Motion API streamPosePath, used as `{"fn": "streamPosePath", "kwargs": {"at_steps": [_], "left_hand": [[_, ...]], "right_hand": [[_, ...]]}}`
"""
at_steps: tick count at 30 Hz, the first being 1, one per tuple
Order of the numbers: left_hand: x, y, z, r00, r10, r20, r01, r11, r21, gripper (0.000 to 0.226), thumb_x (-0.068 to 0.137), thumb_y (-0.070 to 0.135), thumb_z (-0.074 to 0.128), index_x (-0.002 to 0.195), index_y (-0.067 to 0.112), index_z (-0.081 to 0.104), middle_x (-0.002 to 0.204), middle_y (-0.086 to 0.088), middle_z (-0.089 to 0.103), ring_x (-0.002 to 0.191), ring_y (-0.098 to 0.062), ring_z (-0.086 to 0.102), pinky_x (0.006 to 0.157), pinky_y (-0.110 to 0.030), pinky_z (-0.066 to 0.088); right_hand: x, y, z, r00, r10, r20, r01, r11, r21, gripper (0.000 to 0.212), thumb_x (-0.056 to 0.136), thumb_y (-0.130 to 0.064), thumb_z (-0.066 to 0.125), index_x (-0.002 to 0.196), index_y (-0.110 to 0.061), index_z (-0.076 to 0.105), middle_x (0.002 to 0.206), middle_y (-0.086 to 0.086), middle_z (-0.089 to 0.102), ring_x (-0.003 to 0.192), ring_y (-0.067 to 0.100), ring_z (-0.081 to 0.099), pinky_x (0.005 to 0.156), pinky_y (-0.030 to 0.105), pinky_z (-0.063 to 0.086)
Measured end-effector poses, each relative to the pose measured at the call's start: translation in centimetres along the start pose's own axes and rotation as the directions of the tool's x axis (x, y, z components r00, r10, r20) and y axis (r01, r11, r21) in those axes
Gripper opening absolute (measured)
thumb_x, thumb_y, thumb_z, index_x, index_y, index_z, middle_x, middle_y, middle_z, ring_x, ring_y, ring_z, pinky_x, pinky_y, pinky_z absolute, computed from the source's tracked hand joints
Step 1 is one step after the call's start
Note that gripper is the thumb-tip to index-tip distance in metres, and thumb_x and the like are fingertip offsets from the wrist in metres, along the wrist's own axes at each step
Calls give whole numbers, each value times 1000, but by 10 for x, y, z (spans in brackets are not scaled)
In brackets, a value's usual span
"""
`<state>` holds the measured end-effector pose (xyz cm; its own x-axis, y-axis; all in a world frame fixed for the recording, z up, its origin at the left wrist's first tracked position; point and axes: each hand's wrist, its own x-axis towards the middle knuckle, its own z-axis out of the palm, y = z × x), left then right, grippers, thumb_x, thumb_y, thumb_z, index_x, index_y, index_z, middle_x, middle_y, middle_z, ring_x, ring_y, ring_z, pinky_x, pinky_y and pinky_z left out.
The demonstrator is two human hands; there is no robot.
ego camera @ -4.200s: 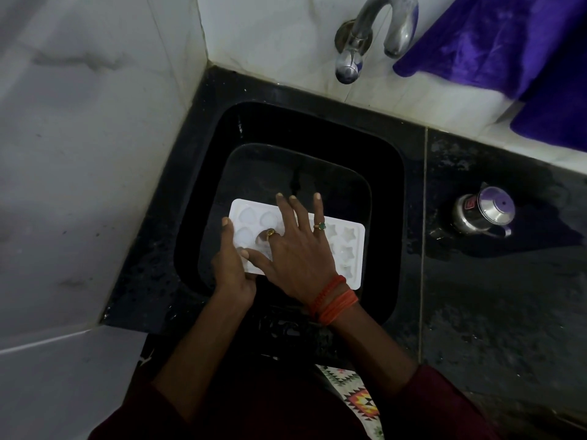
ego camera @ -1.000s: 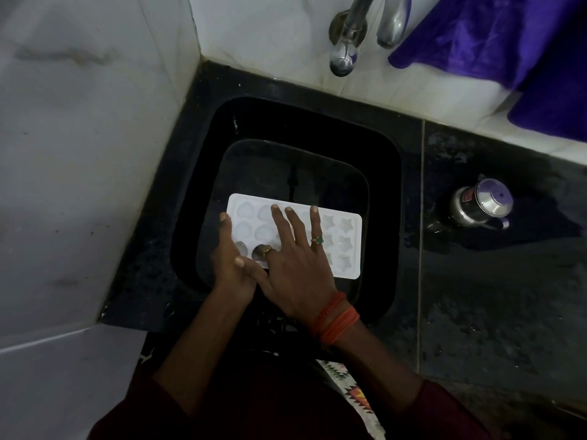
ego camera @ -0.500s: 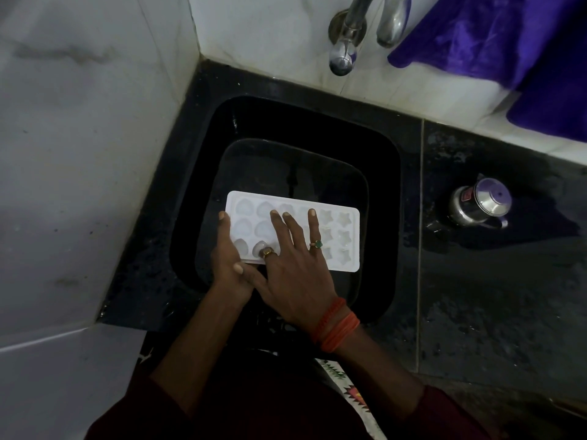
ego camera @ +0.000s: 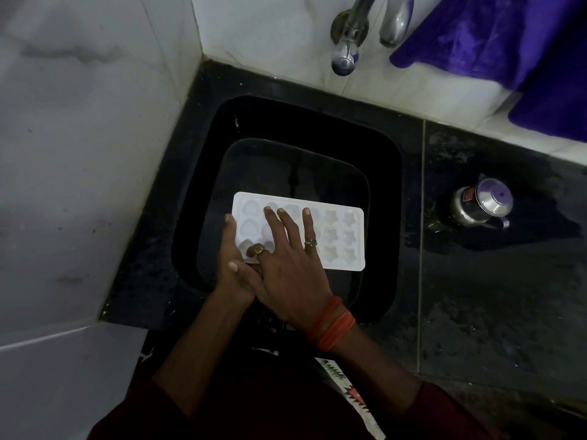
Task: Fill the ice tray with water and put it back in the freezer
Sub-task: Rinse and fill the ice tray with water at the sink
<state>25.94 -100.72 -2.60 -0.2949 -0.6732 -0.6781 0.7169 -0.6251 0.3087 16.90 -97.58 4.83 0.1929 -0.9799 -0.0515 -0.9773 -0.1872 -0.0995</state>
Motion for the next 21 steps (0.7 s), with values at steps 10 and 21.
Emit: {"fn": "streamPosePath", "kwargs": {"at_steps": [10, 21], "left_hand": [[-7, 3, 11, 999, 8, -37, -7, 1000, 21, 67, 97, 72, 41, 130, 20, 66, 128, -10, 73, 113, -29, 73, 83, -44, 62], [-15, 4, 17, 996, 76, -54, -66, 983, 172, 56, 108, 56, 30, 110, 19, 72, 93, -4, 82, 90, -12, 79, 64, -26, 63]], "right_hand": [[3, -4, 3, 1000, -11, 23, 11, 1000, 23, 67, 97, -68, 17, 112, -29, 70, 160, 17, 29, 151, 31, 20, 122, 55, 2], [6, -5, -1, 997, -26, 72, 27, 1000, -2, 79, 96, -68, 8, 110, -23, 71, 160, 17, 28, 151, 31, 17, 122, 55, -2]]}}
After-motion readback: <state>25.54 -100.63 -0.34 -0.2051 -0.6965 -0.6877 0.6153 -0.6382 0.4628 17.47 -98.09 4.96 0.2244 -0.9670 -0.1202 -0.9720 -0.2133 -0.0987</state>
